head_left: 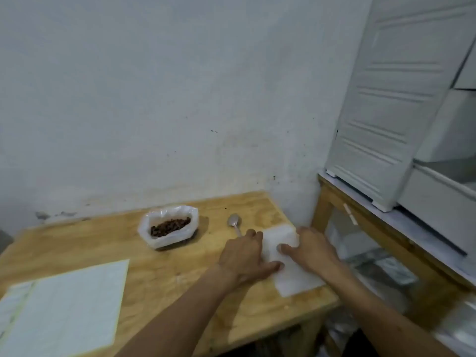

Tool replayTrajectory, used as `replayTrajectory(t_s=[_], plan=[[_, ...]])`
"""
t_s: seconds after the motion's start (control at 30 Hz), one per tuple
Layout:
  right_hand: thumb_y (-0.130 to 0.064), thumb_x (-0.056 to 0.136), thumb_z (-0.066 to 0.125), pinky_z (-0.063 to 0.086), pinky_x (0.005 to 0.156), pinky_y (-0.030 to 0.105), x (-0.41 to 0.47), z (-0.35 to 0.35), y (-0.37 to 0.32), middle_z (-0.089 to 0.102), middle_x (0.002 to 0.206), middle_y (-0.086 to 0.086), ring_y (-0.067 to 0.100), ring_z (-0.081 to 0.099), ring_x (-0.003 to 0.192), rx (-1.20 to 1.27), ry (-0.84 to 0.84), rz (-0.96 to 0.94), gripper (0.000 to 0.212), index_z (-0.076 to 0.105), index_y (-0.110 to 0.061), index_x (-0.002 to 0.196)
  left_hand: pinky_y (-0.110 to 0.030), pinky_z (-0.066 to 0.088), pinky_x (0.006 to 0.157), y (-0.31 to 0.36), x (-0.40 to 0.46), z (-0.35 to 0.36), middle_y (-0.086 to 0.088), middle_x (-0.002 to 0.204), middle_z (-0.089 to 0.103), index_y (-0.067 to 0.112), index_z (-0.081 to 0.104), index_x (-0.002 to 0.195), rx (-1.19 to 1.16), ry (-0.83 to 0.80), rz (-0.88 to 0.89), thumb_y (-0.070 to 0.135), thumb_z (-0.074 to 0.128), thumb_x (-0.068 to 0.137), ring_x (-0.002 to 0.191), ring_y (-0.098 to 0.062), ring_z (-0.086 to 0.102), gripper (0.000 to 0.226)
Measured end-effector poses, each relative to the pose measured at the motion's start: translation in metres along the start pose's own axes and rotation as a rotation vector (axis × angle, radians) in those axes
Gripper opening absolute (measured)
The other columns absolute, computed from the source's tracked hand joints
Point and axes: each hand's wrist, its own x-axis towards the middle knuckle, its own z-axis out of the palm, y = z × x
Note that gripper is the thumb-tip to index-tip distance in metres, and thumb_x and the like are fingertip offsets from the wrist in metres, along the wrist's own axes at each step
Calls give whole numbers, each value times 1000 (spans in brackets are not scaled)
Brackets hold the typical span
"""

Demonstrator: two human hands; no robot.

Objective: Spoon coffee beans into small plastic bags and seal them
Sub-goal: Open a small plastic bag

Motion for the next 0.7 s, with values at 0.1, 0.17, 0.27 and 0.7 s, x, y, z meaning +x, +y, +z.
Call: replayTrajectory(t_s=[0.1,0.17,0.27,0.7], plan=[[-55,86,73,52,84,35,5,-1,3,67,125,8,28,64,112,48,65,11,60,63,-12,127,-43,51,79,0,2,-2,-7,129,54,13,50,130,5,-7,-27,77,58,82,99,-33,61,81],[-49,85,76,50,81,33,4,-4,3,67,123,5,27,65,111,118,108,30,54,64,-14,126,-43,51,81,-1,1,-3,-6,133,52,15,47,137,-35,-4,-50,78,60,80,101,-32,62,86],[-42,85,79,43,70,28,5,-6,4,66,108,-4,21,65,101,226,164,42,31,67,-23,106,-42,52,84,-2,-1,-1,-5,136,51,18,42,141,-64,26,-59,77,63,77,103,-31,62,90],[-27,93,75,60,93,43,3,-50,-14,81,84,1,24,76,90,843,61,-44,13,82,-19,87,-16,44,60,-13,-13,-37,6,78,63,28,68,99,-885,497,-162,36,72,94,67,-1,57,11]])
